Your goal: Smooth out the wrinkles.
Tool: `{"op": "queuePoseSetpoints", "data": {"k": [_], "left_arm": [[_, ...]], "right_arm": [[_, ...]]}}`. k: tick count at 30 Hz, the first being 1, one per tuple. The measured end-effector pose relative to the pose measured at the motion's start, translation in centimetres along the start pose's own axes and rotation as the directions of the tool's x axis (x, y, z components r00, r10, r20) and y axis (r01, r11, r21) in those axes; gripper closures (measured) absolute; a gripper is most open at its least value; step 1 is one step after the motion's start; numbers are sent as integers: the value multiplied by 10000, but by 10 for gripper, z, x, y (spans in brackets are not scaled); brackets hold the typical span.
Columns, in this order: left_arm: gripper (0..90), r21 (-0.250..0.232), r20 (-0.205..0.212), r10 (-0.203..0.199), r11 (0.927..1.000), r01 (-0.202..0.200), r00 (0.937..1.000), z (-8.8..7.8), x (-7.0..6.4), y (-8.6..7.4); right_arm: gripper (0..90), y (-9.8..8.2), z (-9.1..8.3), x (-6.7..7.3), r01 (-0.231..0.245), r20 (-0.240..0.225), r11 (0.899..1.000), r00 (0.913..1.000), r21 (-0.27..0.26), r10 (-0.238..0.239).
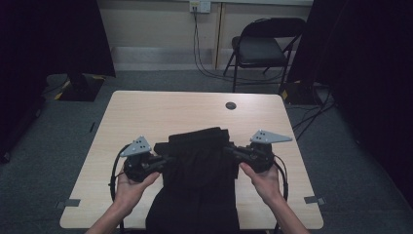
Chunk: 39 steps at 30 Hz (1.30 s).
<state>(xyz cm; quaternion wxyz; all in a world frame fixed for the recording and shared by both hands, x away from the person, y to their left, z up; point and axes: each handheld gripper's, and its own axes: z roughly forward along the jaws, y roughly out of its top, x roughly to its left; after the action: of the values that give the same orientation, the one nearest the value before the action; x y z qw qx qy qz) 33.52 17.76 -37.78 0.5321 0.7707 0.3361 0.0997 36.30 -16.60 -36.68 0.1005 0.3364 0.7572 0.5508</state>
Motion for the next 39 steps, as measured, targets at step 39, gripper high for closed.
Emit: {"op": "queuePoseSetpoints", "data": {"k": [39], "left_arm": [[879,3185,-2430,433,9472,375,9691,117,83,-54]], "right_arm": [[849,-87,108,-60,-109,1439,9501,9889,3118,-358]]}}
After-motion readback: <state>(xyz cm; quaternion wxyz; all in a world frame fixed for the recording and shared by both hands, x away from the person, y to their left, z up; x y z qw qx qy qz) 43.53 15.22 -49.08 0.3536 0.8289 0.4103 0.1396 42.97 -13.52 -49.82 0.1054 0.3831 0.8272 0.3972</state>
